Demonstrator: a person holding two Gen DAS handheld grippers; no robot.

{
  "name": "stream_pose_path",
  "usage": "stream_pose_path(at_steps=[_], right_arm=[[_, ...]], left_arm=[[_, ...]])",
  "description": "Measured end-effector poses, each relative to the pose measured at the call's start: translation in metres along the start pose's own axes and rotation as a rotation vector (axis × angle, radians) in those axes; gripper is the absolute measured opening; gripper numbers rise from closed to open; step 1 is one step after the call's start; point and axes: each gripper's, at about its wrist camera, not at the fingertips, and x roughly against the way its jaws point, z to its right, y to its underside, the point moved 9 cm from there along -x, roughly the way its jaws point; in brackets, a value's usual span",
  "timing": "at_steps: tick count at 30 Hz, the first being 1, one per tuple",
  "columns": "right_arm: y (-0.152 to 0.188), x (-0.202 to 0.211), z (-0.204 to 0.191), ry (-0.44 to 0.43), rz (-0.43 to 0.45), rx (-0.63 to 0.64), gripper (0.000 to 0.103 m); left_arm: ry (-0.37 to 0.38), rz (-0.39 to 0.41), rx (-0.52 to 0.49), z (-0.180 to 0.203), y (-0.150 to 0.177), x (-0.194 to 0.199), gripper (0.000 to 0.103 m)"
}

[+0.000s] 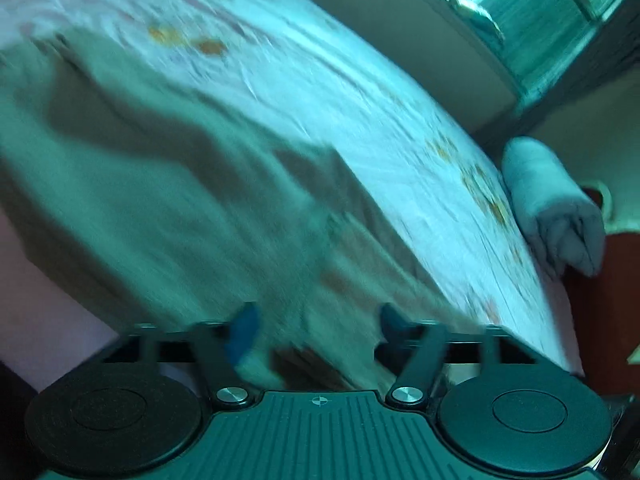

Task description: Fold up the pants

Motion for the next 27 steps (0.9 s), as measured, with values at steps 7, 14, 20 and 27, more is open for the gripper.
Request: stream_pose_path(at_steps=[7, 14, 20, 27], right_arm=[[0.014, -0.024, -0.031, -0.022, -0.070, 0.084, 0.008], [0.012, -0.035, -0.046, -0.036, -0.075, 0.106, 0.008], [0.017, -0.049, -0.046, -0.004, -0.107, 0.130, 0.007], [0.018, -0.049, -0.039, -0.023, -0.112, 0.074, 0.006]], left_arm=[[-0.115, 0.055, 0.049, -0.063, -0.037, 0.029, 0.072], [-0.225, 0.137, 0.164, -0.137, -0.067, 0.052, 0.072], [-0.311, 0.174, 0.238, -0.183, -0.073, 0.055, 0.072], [-0.305, 0.188, 0.304, -0.211, -0.082, 0.036, 0.072]])
